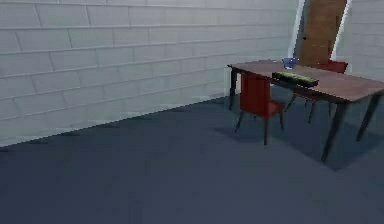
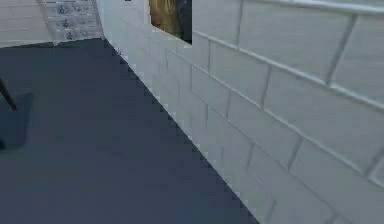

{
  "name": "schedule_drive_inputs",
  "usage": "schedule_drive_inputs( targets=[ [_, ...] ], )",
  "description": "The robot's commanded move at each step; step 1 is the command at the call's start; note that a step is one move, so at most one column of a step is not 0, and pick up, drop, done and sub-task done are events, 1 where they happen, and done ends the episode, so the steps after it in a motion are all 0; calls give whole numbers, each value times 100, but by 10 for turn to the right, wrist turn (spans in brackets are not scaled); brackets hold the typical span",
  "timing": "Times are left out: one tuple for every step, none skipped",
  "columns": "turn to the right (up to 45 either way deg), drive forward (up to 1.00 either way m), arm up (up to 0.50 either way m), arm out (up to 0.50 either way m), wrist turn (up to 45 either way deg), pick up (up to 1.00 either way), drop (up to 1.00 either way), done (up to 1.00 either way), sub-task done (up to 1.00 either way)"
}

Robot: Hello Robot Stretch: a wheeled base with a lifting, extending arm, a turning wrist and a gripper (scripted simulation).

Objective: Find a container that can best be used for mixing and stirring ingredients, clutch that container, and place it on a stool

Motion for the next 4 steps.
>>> schedule_drive_inputs(
  targets=[
    [0, 100, 0, 0, 0, 0, 0, 0, 0],
    [0, 100, 0, 0, 0, 0, 0, 0, 0],
    [-60, 0, 0, 0, 0, 0, 0, 0, 0],
    [0, 40, 0, 0, 0, 0, 0, 0, 0]
  ],
)
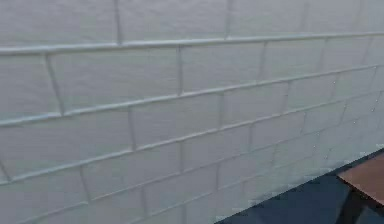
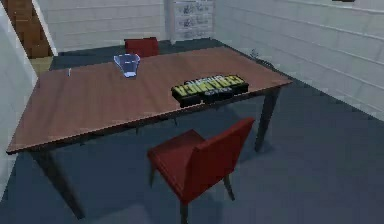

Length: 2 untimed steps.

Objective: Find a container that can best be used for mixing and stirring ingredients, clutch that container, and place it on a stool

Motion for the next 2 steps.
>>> schedule_drive_inputs(
  targets=[
    [150, 0, 0, 0, 0, 0, 0, 0, 0],
    [0, 40, 0, 0, 0, 0, 0, 0, 0]
  ],
)
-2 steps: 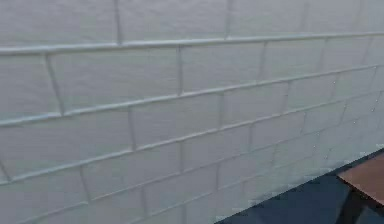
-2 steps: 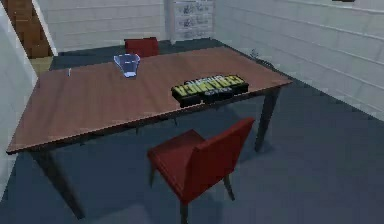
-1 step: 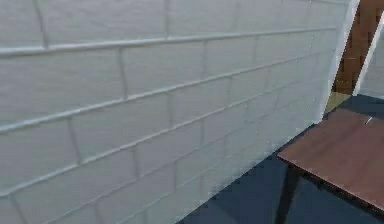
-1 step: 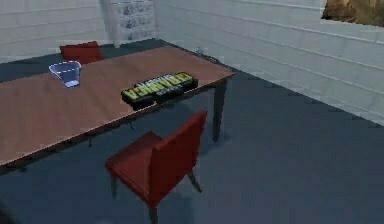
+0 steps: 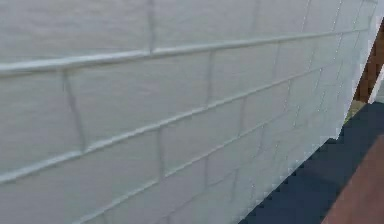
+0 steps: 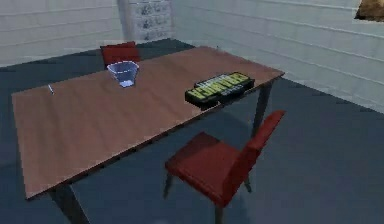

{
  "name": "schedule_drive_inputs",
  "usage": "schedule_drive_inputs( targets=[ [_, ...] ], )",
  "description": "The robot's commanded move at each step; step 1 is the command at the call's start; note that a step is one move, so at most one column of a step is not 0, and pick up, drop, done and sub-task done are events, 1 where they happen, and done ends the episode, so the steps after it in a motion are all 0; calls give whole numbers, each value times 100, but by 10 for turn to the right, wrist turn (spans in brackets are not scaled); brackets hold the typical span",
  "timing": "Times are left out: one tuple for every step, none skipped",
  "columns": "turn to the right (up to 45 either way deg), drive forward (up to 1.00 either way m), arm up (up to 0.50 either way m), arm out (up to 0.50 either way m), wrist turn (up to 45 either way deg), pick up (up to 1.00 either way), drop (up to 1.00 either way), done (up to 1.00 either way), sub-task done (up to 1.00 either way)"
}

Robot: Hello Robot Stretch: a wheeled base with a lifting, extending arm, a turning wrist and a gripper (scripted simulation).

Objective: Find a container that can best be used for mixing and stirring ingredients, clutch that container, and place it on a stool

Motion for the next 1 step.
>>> schedule_drive_inputs(
  targets=[
    [-150, 0, 0, 0, 0, 0, 0, 0, 0]
  ],
)
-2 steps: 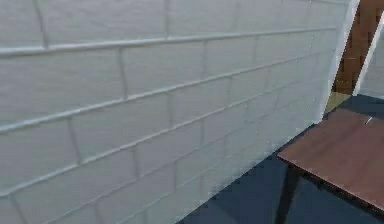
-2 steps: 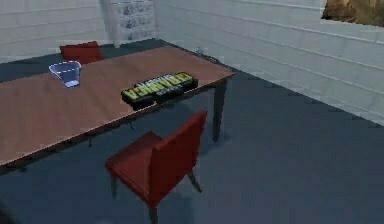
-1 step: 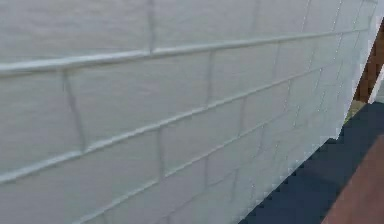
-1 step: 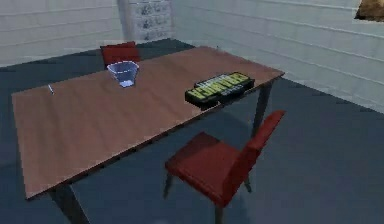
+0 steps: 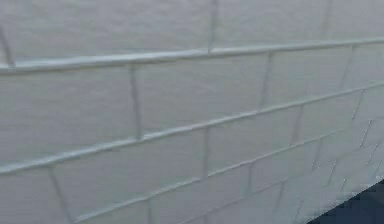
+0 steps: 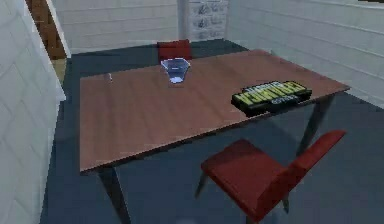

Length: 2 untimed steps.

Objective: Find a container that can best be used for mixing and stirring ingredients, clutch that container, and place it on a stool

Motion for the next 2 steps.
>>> schedule_drive_inputs(
  targets=[
    [360, 0, 0, 0, 0, 0, 0, 0, 0],
    [0, 65, 0, 0, 0, 0, 0, 0, 0]
  ],
)
